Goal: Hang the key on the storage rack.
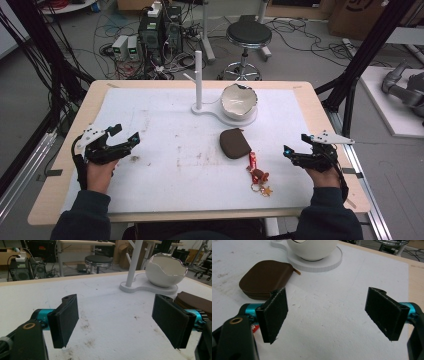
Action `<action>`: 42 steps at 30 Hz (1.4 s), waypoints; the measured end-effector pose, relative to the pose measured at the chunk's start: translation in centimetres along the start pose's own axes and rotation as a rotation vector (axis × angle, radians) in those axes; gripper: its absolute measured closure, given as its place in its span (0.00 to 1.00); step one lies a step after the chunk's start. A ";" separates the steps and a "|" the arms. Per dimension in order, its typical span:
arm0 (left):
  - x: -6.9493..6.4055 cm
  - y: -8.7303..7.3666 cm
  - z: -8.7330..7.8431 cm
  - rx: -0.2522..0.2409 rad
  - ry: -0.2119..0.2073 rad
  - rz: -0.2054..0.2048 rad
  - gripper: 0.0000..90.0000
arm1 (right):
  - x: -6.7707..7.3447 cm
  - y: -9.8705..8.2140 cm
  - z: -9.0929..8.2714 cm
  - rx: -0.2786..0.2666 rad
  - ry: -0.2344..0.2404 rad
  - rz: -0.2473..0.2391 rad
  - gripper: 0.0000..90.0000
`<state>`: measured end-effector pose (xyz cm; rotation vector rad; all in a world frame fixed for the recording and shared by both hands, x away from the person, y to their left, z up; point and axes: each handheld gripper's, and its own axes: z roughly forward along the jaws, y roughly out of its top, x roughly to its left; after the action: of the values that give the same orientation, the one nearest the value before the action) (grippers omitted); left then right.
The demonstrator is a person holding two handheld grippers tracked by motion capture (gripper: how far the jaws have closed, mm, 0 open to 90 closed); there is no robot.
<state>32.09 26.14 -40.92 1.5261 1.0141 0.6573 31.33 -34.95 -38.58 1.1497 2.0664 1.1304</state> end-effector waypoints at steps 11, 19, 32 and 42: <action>0.0 -0.2 0.2 0.021 0.007 -0.006 0.24 | 0.5 -0.1 1.0 0.031 0.090 -0.006 0.23; -0.1 -0.3 0.1 0.029 -0.012 -0.003 0.24 | 2.0 0.2 1.5 0.070 0.191 -0.032 0.31; 0.6 -0.6 0.1 0.048 0.009 -0.020 0.24 | 6.4 -0.1 5.1 0.335 0.460 -0.198 0.44; 0.6 -0.6 0.0 0.050 0.010 -0.016 0.25 | 6.8 -0.7 5.8 0.425 0.440 -0.233 0.62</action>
<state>32.25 26.64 -41.60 1.5577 1.0560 0.6328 31.88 -26.85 -42.42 0.8517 2.7991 0.9130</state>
